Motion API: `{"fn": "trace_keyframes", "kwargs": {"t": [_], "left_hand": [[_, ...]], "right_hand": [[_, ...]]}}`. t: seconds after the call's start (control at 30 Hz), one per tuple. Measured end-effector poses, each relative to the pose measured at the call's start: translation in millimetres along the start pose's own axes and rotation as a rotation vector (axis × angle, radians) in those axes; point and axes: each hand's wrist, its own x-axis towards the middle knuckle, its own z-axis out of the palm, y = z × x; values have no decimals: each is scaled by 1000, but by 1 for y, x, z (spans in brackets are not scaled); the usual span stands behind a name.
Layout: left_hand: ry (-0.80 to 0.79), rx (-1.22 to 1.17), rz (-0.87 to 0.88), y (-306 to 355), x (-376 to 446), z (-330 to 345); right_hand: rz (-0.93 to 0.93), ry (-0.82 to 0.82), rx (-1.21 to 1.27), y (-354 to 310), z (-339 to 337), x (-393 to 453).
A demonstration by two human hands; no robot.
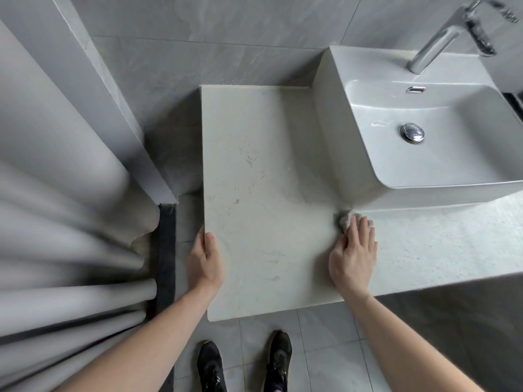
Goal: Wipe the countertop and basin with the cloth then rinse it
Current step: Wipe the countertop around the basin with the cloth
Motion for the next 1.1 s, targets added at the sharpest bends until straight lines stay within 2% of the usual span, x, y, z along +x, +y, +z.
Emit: {"fn": "trace_keyframes", "kwargs": {"t": [0.17,0.3,0.37,0.5,0.67,0.73,0.83,0.97,1.1], "left_hand": [[6,25,14,-5,4,0],[11,21,56,-7,4,-1],[14,40,60,-6,3,-1],[43,76,81,-5,3,-1],[43,82,103,-5,2,-1],[38,82,96,-7,2,-1],[31,84,89,-8,3,-1],[24,78,99,-9,4,0],[18,81,111,-9,4,-1]], "right_hand": [[-197,-109,144,-88,38,-23],[-505,-287,196,-145,66,-36],[-592,-355,203,-153,66,-32],[-582,-311,220,-128,43,-4],[-317,-49,148,-72,6,61],[-237,-73,62,-56,1,81],[-247,-152,-15,-55,17,85],[-237,-97,-34,-92,45,60],[-467,-236,85,-146,68,31]]}}
